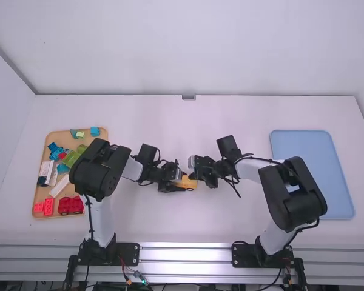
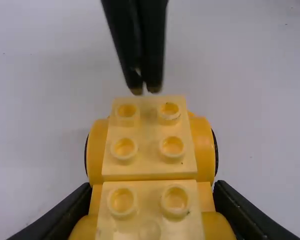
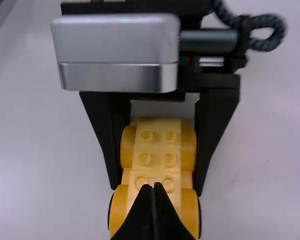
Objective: Assemble lego blocks to make yellow taxi
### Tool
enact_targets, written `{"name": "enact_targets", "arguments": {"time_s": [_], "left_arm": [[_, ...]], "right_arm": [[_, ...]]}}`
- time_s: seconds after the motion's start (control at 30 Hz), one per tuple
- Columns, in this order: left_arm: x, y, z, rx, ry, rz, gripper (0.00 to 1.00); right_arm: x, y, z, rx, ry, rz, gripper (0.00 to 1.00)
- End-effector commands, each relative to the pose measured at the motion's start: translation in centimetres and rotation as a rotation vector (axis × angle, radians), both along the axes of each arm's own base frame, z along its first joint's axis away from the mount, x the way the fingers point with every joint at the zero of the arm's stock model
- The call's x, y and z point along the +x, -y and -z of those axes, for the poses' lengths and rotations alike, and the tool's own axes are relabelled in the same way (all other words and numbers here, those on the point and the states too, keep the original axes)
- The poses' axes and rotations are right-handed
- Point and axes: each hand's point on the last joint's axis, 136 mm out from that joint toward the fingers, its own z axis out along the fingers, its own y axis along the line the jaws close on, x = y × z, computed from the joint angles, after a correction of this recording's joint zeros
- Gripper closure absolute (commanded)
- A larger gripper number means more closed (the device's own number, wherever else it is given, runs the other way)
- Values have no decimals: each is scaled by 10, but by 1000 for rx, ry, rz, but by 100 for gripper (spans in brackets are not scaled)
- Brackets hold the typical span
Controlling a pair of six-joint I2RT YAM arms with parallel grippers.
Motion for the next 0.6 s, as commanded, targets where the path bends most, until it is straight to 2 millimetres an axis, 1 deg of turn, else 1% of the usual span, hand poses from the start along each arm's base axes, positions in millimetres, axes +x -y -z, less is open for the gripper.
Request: {"name": "enact_targets", "arguments": {"time_s": [0.0, 0.23, 0.33, 0.43, 0.57], "left_arm": [[-3, 2, 0, -16, -21, 11, 59], [-3, 2, 0, -16, -21, 11, 60], [-2, 1, 0, -16, -21, 6, 61], [-2, 2, 0, -17, -18, 10, 62], [-1, 0, 0, -18, -19, 4, 63]], "right_arm": [[8, 2, 12, -87, 1, 47, 100], [4, 4, 33, -196, -12, 69, 100], [3, 7, 49, -271, -25, 98, 100], [-1, 9, 60, -311, -30, 87, 100], [-4, 14, 69, -342, -41, 84, 100]]}}
